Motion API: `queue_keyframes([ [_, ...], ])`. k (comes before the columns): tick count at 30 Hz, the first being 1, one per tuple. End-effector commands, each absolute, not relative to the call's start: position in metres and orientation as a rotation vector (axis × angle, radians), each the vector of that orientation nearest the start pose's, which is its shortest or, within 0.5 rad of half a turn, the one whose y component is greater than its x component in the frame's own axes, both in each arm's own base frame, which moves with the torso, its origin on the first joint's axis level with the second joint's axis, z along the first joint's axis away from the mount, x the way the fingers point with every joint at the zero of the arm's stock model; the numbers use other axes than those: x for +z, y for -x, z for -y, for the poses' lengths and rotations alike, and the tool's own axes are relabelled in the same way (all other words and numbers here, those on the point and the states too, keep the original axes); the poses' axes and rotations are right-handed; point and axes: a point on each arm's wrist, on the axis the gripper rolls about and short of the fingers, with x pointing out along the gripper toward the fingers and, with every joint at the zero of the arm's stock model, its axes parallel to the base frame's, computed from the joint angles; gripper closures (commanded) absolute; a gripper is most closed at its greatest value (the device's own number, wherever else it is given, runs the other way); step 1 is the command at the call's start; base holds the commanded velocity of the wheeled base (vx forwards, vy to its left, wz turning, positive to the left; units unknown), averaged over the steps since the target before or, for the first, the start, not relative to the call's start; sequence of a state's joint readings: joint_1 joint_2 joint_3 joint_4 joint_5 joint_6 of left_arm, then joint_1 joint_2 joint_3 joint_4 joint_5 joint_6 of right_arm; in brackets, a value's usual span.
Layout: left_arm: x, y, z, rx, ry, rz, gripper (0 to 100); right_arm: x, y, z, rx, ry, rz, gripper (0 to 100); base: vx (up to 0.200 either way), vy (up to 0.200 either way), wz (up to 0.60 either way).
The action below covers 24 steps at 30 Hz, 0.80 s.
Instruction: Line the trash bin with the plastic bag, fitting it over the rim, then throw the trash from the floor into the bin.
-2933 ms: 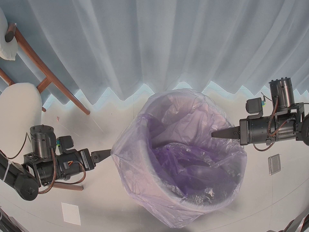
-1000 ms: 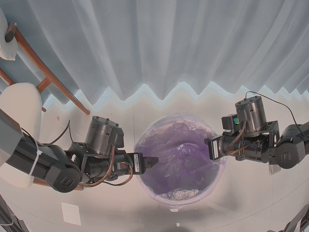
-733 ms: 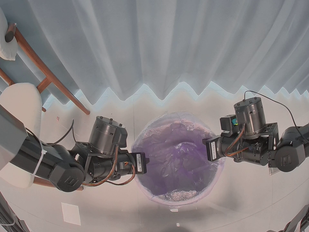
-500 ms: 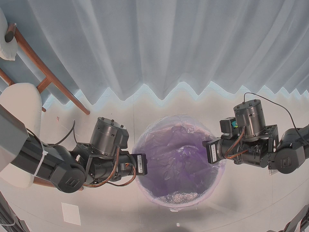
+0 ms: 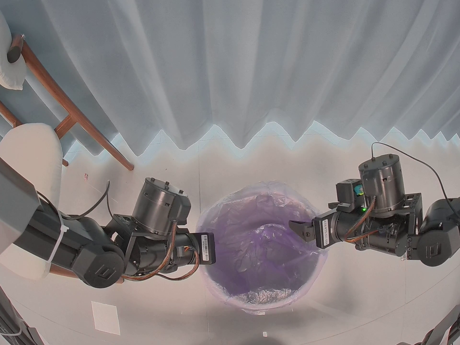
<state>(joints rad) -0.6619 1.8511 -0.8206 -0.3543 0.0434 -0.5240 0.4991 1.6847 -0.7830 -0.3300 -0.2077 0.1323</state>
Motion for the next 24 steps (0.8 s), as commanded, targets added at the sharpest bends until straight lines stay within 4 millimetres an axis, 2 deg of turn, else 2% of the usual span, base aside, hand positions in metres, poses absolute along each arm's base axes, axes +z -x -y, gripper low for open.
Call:
queue_keyframes([
  [1,0.117,-0.248,0.183,-0.382,0.261,-0.774,100,0.153,-0.238,-0.113,0.206,0.020,-0.561,0,0.000,0.000,0.00],
  [6,0.114,-0.244,0.170,-0.362,0.262,-0.784,100,0.163,-0.235,-0.096,0.196,-0.065,-0.541,0,0.000,0.000,0.00],
  [8,0.114,-0.240,0.157,-0.338,0.267,-0.785,100,0.181,-0.236,-0.081,0.183,-0.182,-0.487,0,0.000,0.000,0.00],
  [12,0.117,-0.244,0.130,-0.334,0.233,-0.762,100,0.195,-0.224,-0.063,0.254,-0.373,-0.484,0,0.000,0.000,0.00],
  [16,0.121,-0.254,0.101,-0.404,0.224,-0.683,100,0.183,-0.211,-0.051,0.278,-0.428,-0.541,0,0.000,0.000,0.00],
  [18,0.122,-0.259,0.085,-0.468,0.208,-0.615,100,0.170,-0.206,-0.050,0.268,-0.428,-0.587,0,0.000,0.000,0.00],
  [21,0.121,-0.259,0.077,-0.524,0.188,-0.576,100,0.161,-0.204,-0.050,0.260,-0.423,-0.621,0,0.000,0.000,0.00],
  [24,0.115,-0.250,0.074,-0.693,0.152,-0.517,100,0.151,-0.206,-0.052,0.258,-0.409,-0.662,0,0.000,0.000,0.00],
])
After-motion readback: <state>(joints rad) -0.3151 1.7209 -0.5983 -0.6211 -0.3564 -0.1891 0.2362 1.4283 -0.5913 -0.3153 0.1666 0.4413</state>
